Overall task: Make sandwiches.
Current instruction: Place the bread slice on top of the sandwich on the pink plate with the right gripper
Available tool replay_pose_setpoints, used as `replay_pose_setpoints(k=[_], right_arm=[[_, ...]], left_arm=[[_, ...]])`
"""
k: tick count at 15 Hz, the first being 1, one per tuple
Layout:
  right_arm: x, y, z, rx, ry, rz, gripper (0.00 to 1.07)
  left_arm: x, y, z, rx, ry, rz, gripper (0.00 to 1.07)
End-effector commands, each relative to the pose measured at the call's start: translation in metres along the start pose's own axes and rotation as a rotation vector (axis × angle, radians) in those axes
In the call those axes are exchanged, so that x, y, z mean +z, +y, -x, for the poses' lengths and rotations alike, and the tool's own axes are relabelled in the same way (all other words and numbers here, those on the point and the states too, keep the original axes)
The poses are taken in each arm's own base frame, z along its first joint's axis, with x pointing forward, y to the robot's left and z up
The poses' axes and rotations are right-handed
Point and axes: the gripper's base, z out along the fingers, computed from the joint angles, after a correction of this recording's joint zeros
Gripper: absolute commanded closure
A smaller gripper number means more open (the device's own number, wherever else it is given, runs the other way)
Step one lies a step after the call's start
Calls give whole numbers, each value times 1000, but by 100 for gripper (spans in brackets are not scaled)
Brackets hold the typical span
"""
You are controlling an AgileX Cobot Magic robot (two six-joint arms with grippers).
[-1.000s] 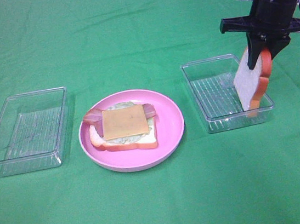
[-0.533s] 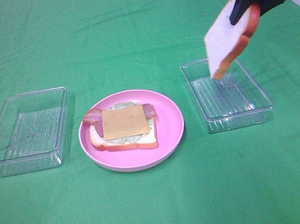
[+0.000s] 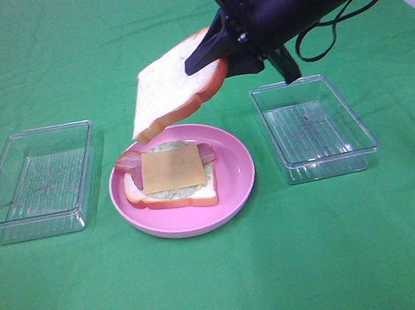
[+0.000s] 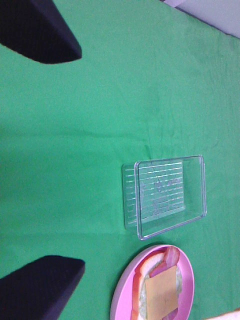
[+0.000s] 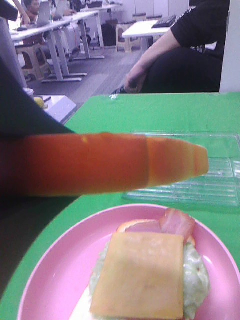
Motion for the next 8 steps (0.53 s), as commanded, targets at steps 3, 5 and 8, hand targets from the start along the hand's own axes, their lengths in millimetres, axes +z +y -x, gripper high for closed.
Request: replay_pose_setpoints(k=[3, 5, 8], right_arm=[[41, -26, 11, 66, -22, 114, 107], [55, -31, 8, 73, -6, 89, 107], [78, -40, 2, 92, 17, 56, 107]], left_arm=[[-1, -1, 0, -6, -27, -5, 9], [-1, -1, 0, -6, -27, -5, 9], [-1, -1, 0, -6, -27, -5, 9]])
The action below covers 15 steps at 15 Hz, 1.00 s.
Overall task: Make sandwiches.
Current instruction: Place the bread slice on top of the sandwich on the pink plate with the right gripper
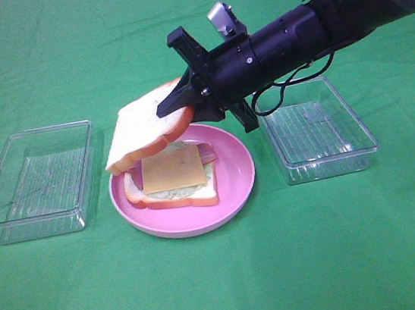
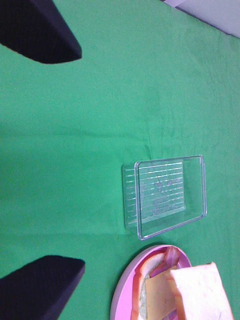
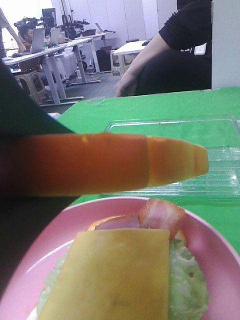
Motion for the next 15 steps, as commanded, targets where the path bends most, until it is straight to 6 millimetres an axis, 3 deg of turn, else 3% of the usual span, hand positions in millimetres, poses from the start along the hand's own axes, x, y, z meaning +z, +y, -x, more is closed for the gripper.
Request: replay_pose_setpoints(k=[1, 11, 13, 15], right_arm=[[9, -6, -1, 10, 8, -2, 107], [19, -27, -1, 23, 29, -76, 106], [19, -27, -2, 18, 32, -81, 90], [19, -28, -3, 20, 44, -86, 68]], left_arm=[[-1, -1, 0, -6, -27, -6, 9], [-1, -1, 0, -6, -27, -6, 9], [-1, -1, 0, -6, -27, -6, 9], [-1, -1, 0, -6, -27, -6, 9]])
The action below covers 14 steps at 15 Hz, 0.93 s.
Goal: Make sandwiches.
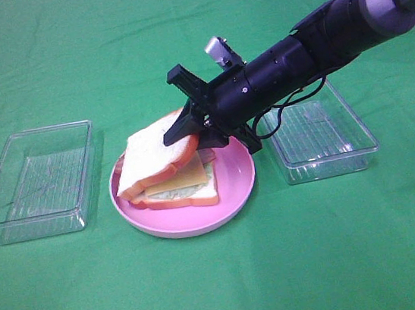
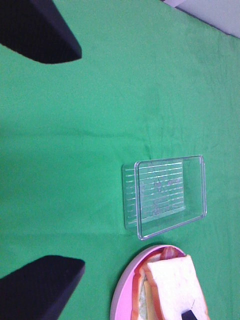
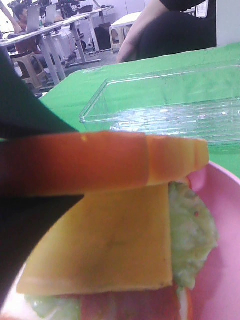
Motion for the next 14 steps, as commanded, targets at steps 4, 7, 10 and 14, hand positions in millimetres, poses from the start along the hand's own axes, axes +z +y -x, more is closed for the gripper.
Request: replay_pose_setpoints(k=[4, 7, 10, 14], right_arm=[[-5, 7, 0, -22, 57, -19, 47], [-29, 17, 2, -95, 66, -220, 29], [-61, 27, 0, -133, 59, -446, 25], [-130, 60, -5, -196, -72, -725, 25]], left_arm=[[-1, -1, 0, -6, -27, -6, 9], [-1, -1, 0, -6, -27, -6, 9], [-1, -1, 0, -6, -27, -6, 9], [-1, -1, 0, -6, -27, -6, 9]])
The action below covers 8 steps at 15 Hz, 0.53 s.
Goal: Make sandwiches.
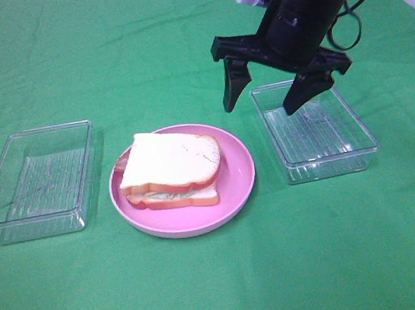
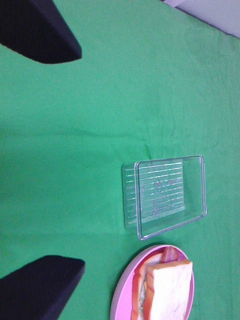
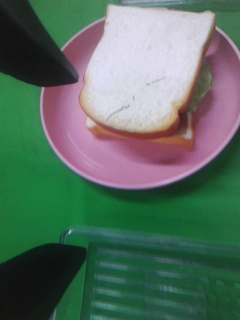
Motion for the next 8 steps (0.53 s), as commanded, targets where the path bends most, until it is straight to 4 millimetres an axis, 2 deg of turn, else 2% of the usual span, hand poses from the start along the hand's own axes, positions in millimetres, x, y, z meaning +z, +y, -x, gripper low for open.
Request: replay_pose_setpoints(k=[1, 3, 4, 5, 6, 8], right_arm=[[-40, -8, -2, -40, -56, -128, 25], [-57, -25, 2, -8, -55, -165, 25], [-66, -50, 6, 44, -52, -200, 25], [-77, -93, 10, 129, -63, -262, 25], [-83, -117, 10, 175, -60, -285, 25], [-90, -146, 2, 234, 3, -299, 25]], left_arm=[[-1, -1, 0, -6, -27, -6, 9], [-1, -1, 0, -6, -27, -6, 9], [-1, -1, 0, -6, -27, -6, 9], [-1, -1, 0, -6, -27, -6, 9], [-1, -1, 0, -6, -27, -6, 9], [-1, -1, 0, -6, -27, -6, 9]])
